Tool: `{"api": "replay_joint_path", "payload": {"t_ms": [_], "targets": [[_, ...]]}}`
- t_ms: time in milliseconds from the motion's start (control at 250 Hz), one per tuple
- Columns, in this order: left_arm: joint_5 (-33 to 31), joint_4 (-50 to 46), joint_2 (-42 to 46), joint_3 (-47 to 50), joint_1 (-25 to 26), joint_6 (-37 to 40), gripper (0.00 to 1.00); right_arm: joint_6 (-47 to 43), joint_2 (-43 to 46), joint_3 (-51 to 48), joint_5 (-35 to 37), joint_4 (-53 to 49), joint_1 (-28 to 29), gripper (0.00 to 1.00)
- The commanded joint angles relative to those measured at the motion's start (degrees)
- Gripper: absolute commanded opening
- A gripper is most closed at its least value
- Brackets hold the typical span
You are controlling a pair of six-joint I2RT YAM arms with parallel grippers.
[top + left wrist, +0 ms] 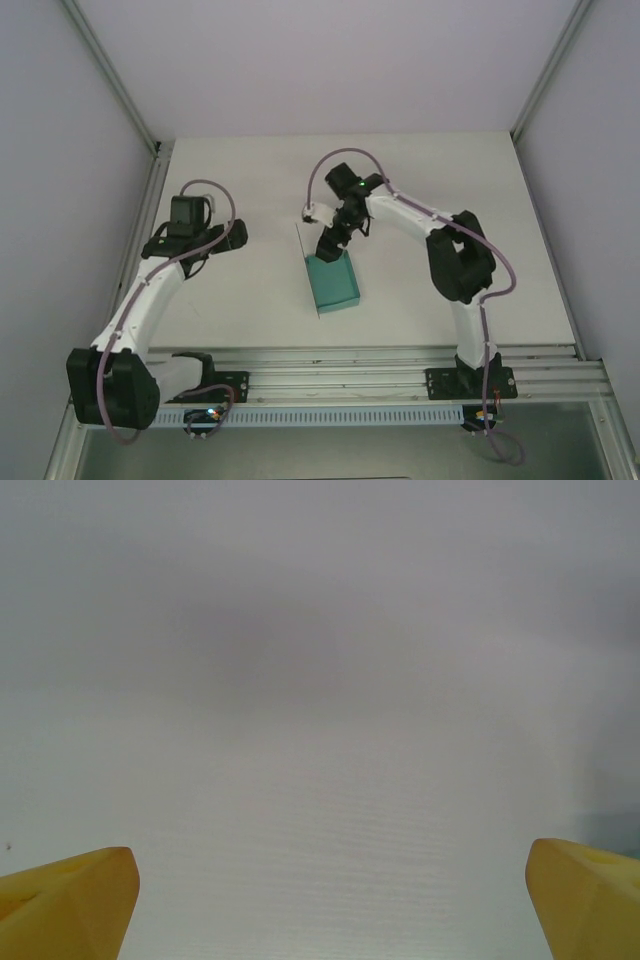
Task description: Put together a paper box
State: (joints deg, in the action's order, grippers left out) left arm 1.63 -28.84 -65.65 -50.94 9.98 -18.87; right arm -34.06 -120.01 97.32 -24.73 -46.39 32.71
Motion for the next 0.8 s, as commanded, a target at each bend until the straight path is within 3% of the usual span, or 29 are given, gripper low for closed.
{"api": "replay_joint_path", "payload": {"t_ms": [0,56,176,339,423,623,667,795], "targets": [[1.41,1.77,0.23,1.38,-0.39,-1.19,1.00,-1.90,-3.43,2.66,1.44,-7.27,0.88,0.75],[1.35,1.82,-0.18,1.20,-0.48,-1.09,1.00,-0.35,-4.55,3.02,3.03,-5.99,0.91,0.68],[1.54,1.85,-0.71,1.21,-0.49,-0.91,1.00,3.22,-5.87,2.59,6.91,-3.10,0.90,0.36],[1.66,2.80,-0.01,1.37,-0.38,-1.64,1.00,11.84,-2.29,-2.64,13.14,5.79,0.70,0.12],[0.41,2.65,0.71,1.04,-0.18,-2.54,1.00,21.61,1.08,-6.24,19.11,9.60,0.77,0.04],[-4.55,4.00,3.77,1.54,0.82,-5.13,1.00,66.51,11.11,-20.33,38.97,11.26,1.31,0.02],[-4.56,4.35,3.91,1.40,0.97,-5.34,1.00,75.61,12.68,-23.27,42.61,9.80,1.92,0.05],[-0.22,5.97,2.25,0.43,1.53,-3.26,1.00,85.91,14.53,-27.75,44.20,10.03,3.68,0.03]]}}
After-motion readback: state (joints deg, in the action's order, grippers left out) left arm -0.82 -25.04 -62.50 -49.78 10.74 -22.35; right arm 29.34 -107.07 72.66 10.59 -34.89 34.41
